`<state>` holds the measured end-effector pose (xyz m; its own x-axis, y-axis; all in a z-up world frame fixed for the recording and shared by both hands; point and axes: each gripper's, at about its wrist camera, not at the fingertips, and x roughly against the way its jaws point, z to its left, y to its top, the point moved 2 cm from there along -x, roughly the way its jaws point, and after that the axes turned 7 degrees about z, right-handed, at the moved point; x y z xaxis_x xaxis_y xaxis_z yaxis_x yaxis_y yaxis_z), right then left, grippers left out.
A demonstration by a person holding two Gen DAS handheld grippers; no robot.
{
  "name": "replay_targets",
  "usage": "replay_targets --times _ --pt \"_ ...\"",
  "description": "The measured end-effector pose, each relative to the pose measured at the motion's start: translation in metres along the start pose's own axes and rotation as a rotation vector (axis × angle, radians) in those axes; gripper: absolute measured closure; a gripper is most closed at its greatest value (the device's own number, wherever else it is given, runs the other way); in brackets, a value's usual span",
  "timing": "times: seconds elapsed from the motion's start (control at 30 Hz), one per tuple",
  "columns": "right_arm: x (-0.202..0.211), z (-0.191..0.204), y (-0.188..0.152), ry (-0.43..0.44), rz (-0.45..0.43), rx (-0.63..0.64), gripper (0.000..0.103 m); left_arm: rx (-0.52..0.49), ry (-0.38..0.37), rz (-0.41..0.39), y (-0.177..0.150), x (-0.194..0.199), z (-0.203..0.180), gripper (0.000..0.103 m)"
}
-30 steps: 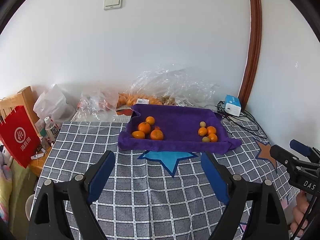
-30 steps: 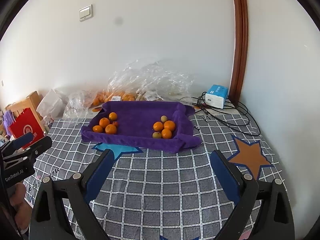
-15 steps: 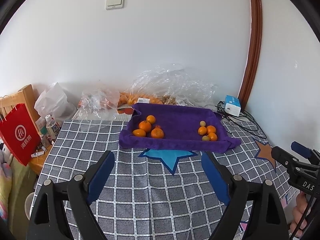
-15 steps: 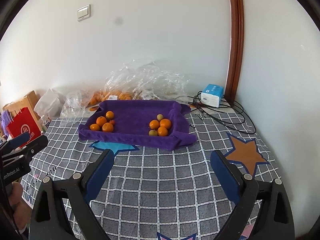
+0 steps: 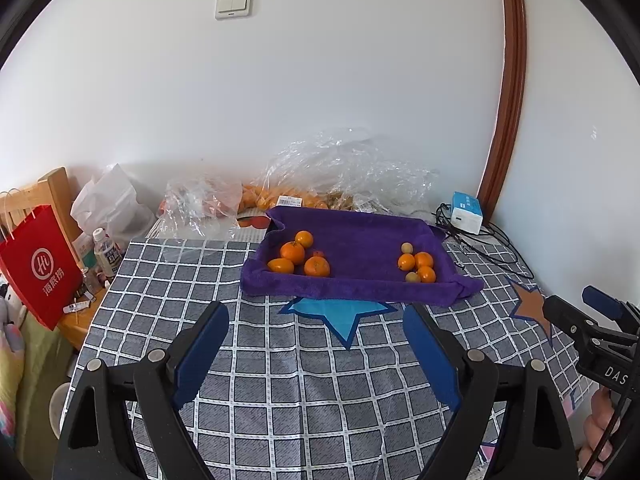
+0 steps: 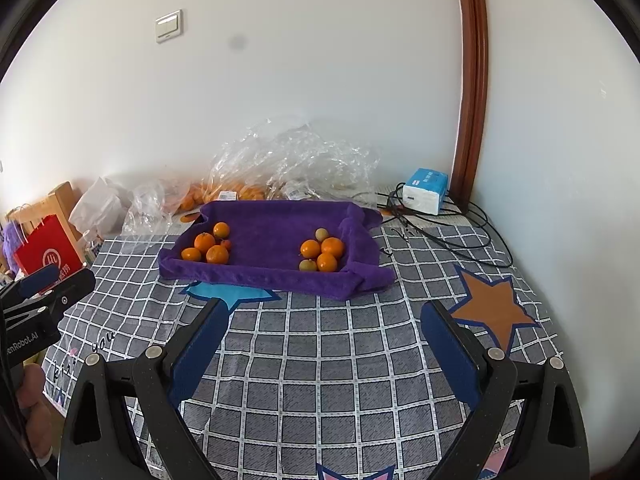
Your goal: Organize fruits
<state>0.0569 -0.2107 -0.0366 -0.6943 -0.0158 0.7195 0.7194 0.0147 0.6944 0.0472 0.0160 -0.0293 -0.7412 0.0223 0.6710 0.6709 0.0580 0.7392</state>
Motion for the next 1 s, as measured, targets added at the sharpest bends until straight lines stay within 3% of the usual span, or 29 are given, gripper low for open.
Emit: replay_targets --times 1.0 --pt "0.0027 -0.0030 0.0000 -0.002 -0.006 -0.008 0.007 0.004 0.001 -0.004 0.0010 0.0011 0.0009 0.013"
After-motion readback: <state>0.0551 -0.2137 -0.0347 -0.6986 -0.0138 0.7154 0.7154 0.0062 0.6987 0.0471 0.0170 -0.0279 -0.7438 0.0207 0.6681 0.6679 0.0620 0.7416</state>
